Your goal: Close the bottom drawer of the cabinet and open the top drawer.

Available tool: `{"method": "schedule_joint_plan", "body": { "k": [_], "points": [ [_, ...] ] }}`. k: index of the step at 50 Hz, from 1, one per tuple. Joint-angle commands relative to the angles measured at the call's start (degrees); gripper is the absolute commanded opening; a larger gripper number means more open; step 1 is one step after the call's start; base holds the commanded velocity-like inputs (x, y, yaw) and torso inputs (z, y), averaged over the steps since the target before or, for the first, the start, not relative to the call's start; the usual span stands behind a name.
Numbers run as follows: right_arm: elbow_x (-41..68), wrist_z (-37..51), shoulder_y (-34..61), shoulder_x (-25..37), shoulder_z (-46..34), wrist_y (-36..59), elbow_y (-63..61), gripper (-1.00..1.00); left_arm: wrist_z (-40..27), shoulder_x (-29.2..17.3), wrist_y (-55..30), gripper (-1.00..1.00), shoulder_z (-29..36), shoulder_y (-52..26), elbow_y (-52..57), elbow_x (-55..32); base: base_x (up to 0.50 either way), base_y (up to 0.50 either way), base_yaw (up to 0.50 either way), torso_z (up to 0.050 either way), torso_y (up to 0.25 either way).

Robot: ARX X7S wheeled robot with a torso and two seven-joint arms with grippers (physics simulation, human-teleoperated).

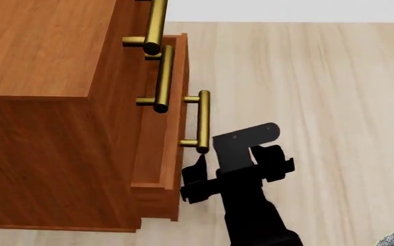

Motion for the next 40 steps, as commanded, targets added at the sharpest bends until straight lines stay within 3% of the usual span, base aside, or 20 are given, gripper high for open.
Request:
{"method": "schedule_joint_plan", "body": {
  "k": [1,23,40],
  "points": [
    [2.7,-2.7,2.3,-3.2,-2.9,-1.7,2.9,1.00,-0.4,-0.5,-0.1,1.00,-0.2,-0.4,0.0,-0.7,0.00,0.00,0.00,0.000,0.000],
    [19.7,-5.3,5.9,-3.5,-16.5,-6.8,6.2,1.00,-1.3,-1.3,-0.5,1.00,-0.2,-1.6,0.0,-1.8,0.00,0.00,0.00,0.000,0.000],
    [26.3,-9.0,5.0,-2.3,-17.7,-6.6,2.7,1.00,-1.6,-1.6,0.1,1.00,0.0,-1.1,0.0,-1.8,0.00,0.00,0.00,0.000,0.001]
  ]
}}
